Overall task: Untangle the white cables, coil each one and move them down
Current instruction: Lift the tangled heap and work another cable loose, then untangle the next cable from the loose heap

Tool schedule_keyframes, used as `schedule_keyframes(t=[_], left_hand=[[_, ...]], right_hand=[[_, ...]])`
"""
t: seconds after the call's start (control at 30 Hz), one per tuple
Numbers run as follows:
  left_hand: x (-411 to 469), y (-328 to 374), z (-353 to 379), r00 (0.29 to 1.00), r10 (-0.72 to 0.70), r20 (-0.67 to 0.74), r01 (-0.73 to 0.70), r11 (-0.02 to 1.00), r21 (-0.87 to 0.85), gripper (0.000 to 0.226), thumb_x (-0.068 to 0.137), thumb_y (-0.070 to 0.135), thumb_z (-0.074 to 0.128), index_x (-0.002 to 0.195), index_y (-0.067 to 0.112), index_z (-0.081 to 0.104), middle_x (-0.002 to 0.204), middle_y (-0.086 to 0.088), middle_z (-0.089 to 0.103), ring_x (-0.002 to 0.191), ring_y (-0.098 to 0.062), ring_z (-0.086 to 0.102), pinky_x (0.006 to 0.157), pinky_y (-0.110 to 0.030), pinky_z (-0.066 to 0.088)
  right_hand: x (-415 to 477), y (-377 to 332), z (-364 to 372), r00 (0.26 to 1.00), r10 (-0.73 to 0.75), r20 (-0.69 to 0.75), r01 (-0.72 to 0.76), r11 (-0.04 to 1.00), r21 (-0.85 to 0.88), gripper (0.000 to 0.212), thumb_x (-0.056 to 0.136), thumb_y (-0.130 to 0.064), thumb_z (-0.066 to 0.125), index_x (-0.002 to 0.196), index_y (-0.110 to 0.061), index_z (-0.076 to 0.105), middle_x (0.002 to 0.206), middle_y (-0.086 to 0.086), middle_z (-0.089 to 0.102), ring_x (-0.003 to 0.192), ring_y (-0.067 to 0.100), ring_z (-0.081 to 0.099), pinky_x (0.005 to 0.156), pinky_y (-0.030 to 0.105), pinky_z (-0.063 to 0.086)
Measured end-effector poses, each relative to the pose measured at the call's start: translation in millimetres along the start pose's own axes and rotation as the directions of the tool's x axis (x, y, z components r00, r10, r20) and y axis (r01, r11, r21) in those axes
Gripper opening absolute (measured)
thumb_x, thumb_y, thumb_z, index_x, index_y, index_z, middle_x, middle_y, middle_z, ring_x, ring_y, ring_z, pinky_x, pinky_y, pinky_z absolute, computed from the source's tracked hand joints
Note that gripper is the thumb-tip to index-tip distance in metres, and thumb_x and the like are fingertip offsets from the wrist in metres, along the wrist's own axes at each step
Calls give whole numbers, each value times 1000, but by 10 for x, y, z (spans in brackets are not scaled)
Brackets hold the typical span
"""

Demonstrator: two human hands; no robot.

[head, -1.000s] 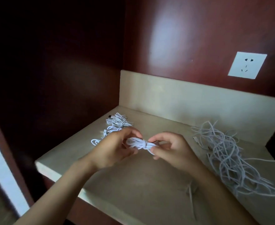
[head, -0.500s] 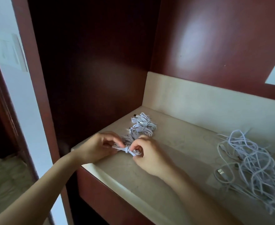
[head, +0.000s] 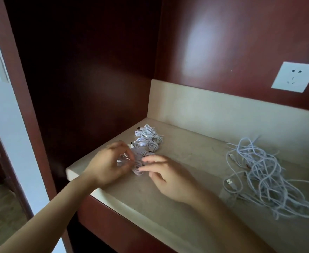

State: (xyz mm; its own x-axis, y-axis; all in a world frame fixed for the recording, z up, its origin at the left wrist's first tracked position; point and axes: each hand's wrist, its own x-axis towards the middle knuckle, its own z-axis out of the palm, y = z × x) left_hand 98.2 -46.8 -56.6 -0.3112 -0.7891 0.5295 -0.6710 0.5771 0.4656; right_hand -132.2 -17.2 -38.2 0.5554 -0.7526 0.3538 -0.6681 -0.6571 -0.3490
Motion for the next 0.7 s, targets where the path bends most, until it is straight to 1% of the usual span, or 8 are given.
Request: schedule_keyframes(t=[0.1,0.17,0.27,0.37,0.43,0.57,0.63,0.7], left_hand=[[165,269,142,999,52,-5,-52,999,5,16,79,46,58,84,33,66,89,19,62,84,3,60,74,-25,51],[282,488,261,991,133,15,-133,991,-8,17,84,41,57,88,30,69,91,18,65,86,0,61,77,-25,50],[439,837,498,974,206,98,-198,977,-83,15,85,34,58,93,27,69,94,15,66,91,-1,60,82,-17,45],[575,1183,772,950,263,171,-235,958,-167,12,84,30,62,92,27,70,94,13,68,90,-1,61,82,-19,46],[652,1384,960,930,285,234,-233,945,-228,11,84,25,66,93,27,72,94,10,68,89,-1,61,79,-19,47],[807,1706,1295,840,342,422,-271,937,-220,18,83,20,68,97,30,72,99,9,70,90,-5,62,76,-21,49],[867,1819,1427,786,374,492,-318,928,-196,21,83,19,66,101,28,71,101,6,70,93,-10,63,79,-25,50],[895,1891,1547,769,382,513,-351,923,-160,24,84,20,65,106,28,70,107,5,66,98,-13,61,83,-24,48]], right_hand=[[-162,117,-306,995,70,-71,-75,994,-79,32,95,-18,49,113,-30,73,119,-14,66,111,4,56,94,22,43],[-310,211,-462,986,130,-104,-145,977,-156,33,94,-23,46,112,-30,73,114,-13,68,108,6,57,89,24,44],[-577,344,-643,972,191,-137,-221,943,-249,37,87,-28,42,106,-27,74,106,-9,71,102,12,60,82,27,46],[-887,493,-826,955,266,-131,-294,908,-299,37,84,-29,43,105,-26,74,100,-6,70,98,17,62,81,35,51],[-1116,596,-945,927,346,-146,-375,872,-315,31,86,-29,48,106,-30,72,101,-10,68,98,14,61,82,34,51],[-1545,713,-1078,882,436,-180,-471,788,-396,22,90,-28,56,106,-37,68,98,-14,64,94,7,57,74,26,45],[-1672,732,-1088,869,460,-181,-492,767,-411,22,87,-26,56,103,-37,68,91,-13,58,91,9,55,71,26,42],[-1743,760,-1069,857,469,-212,-514,750,-417,18,83,-28,54,96,-34,66,84,-13,53,88,11,54,69,29,44]])
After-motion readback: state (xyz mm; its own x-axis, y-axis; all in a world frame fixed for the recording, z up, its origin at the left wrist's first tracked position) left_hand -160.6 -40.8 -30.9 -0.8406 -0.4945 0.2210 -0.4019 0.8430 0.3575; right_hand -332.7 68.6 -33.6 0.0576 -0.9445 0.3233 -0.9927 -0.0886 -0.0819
